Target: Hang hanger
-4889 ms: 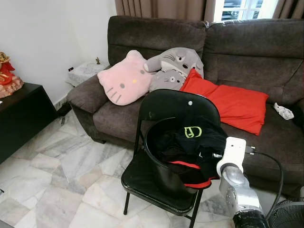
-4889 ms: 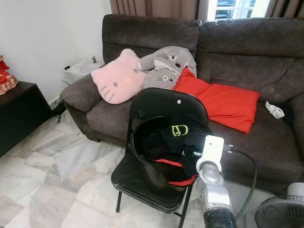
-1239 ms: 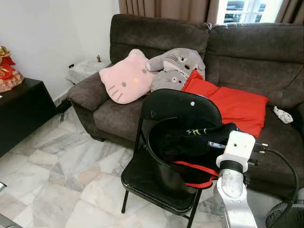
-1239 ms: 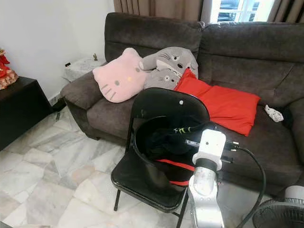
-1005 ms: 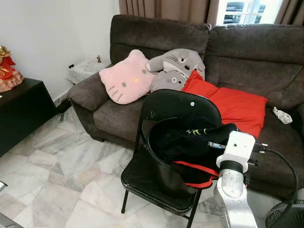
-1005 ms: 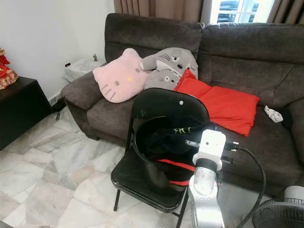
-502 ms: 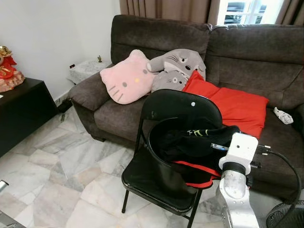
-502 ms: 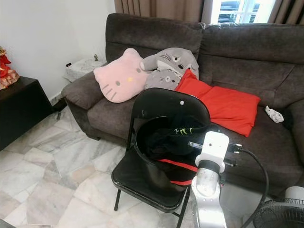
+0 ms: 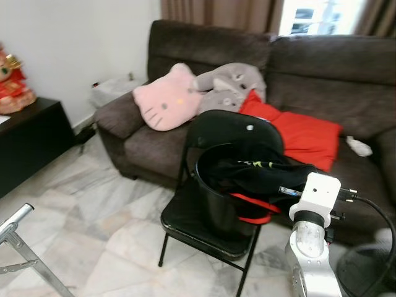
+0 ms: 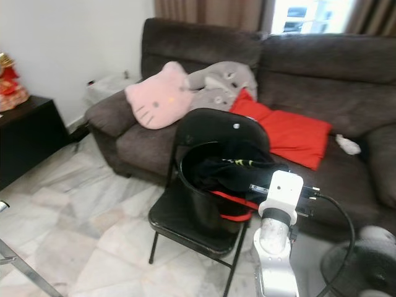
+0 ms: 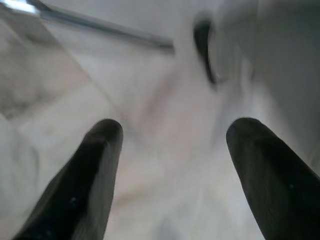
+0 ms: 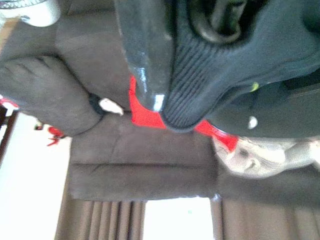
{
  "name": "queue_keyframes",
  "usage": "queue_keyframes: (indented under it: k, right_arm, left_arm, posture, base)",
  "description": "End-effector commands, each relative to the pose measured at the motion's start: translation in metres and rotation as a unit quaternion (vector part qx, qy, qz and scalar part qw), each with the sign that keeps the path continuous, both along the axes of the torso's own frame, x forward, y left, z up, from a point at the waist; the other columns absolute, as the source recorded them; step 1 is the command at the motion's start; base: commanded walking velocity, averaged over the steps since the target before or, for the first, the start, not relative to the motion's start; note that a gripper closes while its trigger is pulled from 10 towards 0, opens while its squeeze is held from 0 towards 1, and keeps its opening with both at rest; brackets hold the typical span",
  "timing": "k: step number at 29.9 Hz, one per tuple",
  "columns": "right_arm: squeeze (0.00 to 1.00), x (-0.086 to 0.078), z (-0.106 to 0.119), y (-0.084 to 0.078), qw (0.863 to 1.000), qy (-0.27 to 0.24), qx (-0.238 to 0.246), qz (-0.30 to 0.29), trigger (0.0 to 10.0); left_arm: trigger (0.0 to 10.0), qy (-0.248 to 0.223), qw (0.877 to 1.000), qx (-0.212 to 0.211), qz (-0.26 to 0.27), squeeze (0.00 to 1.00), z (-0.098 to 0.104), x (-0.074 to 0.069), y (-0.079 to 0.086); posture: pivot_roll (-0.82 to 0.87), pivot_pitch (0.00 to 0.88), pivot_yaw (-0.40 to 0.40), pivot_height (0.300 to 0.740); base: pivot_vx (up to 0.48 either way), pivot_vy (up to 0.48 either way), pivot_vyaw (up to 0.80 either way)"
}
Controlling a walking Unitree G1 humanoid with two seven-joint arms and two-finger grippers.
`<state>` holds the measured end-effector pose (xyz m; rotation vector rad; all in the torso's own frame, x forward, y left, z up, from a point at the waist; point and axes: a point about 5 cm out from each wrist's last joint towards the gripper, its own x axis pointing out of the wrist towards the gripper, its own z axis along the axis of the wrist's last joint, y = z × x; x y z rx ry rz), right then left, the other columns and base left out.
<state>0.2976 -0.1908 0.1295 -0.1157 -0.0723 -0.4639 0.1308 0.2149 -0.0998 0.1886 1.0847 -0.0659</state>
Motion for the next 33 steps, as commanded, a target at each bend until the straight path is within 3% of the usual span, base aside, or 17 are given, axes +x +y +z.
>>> queue_keyframes:
  k: [1,16,33]
  right_arm:
    - [0.0,0.008,0.017,0.013,0.999,-0.029,-0.001,0.023,10.0]
    - [0.0,0.02,0.018,0.028,0.998,-0.036,0.008,0.047,10.0]
    - [0.0,0.024,0.03,0.025,0.997,-0.067,-0.014,0.033,10.0]
  left_arm:
    - [10.0,0.029,0.999,-0.006,0.017,0.0,-0.007,-0.02,-0.002]
    - [10.0,0.017,0.999,-0.001,0.044,0.0,-0.004,-0.012,0.001]
    - [10.0,0.019,0.998,0.0,0.054,0.0,-0.004,-0.012,0.003]
  posture:
    - [-0.04,0.0,0.053,0.74]
    - [0.03,0.0,0.035,0.74]
    - [0.06,0.0,0.029,0.74]
  base:
    - [-0.289,0.0,0.0]
    - [-0.289,0.0,0.0]
    - [-0.302,0.0,0.0]
